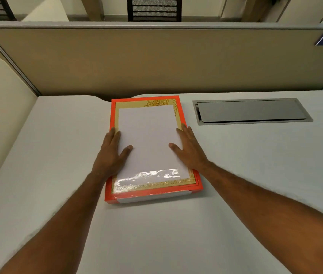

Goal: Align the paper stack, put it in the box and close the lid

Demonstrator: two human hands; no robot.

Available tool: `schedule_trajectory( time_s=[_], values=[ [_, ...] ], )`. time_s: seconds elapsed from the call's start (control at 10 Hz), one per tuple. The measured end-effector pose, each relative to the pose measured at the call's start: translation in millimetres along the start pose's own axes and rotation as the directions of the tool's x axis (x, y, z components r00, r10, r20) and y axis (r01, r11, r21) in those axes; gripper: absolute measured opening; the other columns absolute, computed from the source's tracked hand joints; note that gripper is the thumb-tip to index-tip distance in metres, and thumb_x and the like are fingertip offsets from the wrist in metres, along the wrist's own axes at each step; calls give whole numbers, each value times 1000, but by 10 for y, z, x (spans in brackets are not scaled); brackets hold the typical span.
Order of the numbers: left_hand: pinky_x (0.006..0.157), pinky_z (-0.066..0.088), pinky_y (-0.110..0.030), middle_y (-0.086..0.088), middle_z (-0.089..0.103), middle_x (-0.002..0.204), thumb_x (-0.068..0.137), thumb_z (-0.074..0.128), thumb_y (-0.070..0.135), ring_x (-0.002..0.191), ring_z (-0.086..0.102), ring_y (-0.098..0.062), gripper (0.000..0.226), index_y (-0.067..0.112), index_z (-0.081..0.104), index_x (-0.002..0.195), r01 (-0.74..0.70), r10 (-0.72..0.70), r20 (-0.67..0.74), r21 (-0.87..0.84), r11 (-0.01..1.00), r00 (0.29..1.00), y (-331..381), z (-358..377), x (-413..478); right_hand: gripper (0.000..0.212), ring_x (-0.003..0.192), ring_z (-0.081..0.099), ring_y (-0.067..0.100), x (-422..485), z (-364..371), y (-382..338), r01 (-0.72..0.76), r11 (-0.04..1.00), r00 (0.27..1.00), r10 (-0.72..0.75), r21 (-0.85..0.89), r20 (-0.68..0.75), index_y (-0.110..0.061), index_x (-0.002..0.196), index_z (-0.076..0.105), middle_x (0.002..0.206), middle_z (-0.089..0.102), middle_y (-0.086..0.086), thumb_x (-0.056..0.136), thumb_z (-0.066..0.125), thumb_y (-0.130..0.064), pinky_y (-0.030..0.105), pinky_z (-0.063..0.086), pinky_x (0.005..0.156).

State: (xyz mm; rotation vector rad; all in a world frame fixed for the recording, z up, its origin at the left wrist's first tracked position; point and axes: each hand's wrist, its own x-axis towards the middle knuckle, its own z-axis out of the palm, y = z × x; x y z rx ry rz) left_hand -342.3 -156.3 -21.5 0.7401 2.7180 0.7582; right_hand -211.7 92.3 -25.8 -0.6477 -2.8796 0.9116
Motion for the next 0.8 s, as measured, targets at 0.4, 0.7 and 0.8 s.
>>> schedule_trajectory(
  time_s=[0.4,0.7,0.8],
  values=[
    [116,29,-53,0,11,165,90,40,64,151,16,-27,80,21,19,154,6,-3,-44,69,998,999,-56,93,-18,73,154,6,25,-36,87,58,15,993,999,-20,-117,-40,-17,154,22,166,10,5,95,44,-53,43,11,123],
    [120,16,-56,-5,14,164,92,30,65,151,12,-28,77,18,23,153,18,-11,-27,290,957,1000,136,27,-190,77,154,1,24,-343,-221,194,66,958,995,-42,-278,90,-19,156,13,167,2,4,95,38,-59,46,5,123],
    [120,17,-55,-4,14,164,91,29,67,151,12,-28,79,19,23,153,1,-5,12,305,952,1000,329,-6,-254,77,154,0,24,-460,-461,212,66,944,995,-39,-322,91,-21,156,13,167,2,3,94,36,-61,48,3,123]
  ],
)
